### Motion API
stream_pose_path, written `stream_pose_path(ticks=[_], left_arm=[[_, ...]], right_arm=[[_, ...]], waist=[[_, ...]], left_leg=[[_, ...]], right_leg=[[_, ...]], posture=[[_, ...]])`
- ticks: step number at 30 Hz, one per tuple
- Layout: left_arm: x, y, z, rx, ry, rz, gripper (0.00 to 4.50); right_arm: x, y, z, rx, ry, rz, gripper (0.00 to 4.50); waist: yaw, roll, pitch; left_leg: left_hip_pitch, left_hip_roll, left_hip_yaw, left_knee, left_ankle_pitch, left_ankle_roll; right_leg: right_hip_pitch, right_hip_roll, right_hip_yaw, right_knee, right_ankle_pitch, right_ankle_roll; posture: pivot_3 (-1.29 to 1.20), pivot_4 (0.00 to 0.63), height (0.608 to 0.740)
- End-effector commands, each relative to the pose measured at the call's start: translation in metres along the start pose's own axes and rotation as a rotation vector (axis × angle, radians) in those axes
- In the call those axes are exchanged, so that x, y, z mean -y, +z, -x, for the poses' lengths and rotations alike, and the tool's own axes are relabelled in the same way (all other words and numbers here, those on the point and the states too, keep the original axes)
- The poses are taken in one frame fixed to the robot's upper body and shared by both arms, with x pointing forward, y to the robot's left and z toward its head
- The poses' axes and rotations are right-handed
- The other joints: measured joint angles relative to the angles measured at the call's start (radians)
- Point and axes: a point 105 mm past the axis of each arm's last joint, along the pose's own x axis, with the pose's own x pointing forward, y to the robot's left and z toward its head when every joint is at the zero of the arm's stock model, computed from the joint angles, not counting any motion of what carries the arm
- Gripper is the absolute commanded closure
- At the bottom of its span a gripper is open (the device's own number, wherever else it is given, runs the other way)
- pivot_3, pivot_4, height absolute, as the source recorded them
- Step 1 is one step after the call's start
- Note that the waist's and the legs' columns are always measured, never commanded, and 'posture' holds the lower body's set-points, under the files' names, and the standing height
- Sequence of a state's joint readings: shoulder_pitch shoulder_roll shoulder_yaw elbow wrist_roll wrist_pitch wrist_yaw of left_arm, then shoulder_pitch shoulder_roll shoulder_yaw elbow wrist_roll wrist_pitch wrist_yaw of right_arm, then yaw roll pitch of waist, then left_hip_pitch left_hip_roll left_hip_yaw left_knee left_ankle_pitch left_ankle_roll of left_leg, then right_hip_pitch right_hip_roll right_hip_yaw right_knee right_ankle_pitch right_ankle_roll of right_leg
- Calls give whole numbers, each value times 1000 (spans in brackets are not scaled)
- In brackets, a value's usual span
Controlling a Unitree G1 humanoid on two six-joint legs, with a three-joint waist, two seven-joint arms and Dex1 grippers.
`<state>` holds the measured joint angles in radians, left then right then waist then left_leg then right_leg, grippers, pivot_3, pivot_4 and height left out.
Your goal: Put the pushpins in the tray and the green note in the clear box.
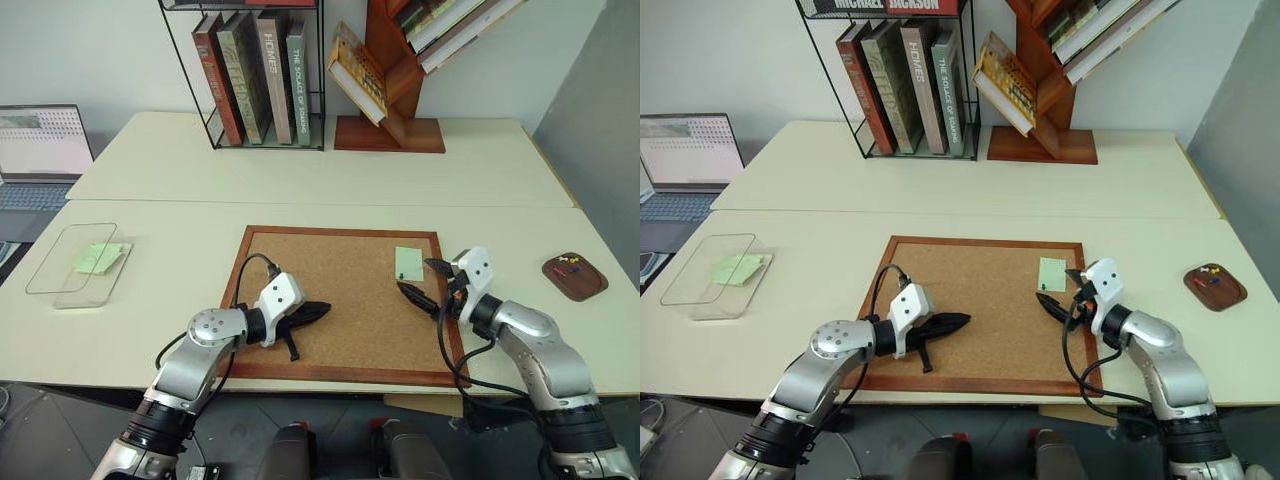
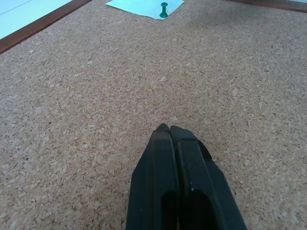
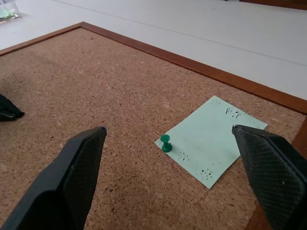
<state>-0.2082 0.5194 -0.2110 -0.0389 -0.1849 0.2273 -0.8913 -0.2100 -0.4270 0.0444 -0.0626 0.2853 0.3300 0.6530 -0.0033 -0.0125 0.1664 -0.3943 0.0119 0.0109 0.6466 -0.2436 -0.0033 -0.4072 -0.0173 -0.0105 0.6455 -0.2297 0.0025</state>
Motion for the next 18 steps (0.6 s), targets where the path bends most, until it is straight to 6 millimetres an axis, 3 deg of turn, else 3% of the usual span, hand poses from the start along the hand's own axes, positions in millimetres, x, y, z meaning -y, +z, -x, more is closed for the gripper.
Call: stream_pose_path(ticks=[1,4,18], left_arm=[[8,-19,1,-74,-29,26,4500],[8,-19,1,-74,-26,26,4500],[8,-19,2,-75,-17,27,4500]], right_arm=[[-1,4,-9,8,19,71,42],[3,2,-15,6,-1,74,42],[4,-10,-23,-24,2,73,2780]], waist=[[1,0,0],[0,0,0],[0,-1,0]], left_leg=[[0,0,0,0,0,0],[0,0,0,0,0,0],[0,0,0,0,0,0]], right_leg=[[0,0,0,0,0,0],[0,0,0,0,0,1],[0,0,0,0,1,2]], posture=[[0,150,740],[0,150,740],[0,150,740]])
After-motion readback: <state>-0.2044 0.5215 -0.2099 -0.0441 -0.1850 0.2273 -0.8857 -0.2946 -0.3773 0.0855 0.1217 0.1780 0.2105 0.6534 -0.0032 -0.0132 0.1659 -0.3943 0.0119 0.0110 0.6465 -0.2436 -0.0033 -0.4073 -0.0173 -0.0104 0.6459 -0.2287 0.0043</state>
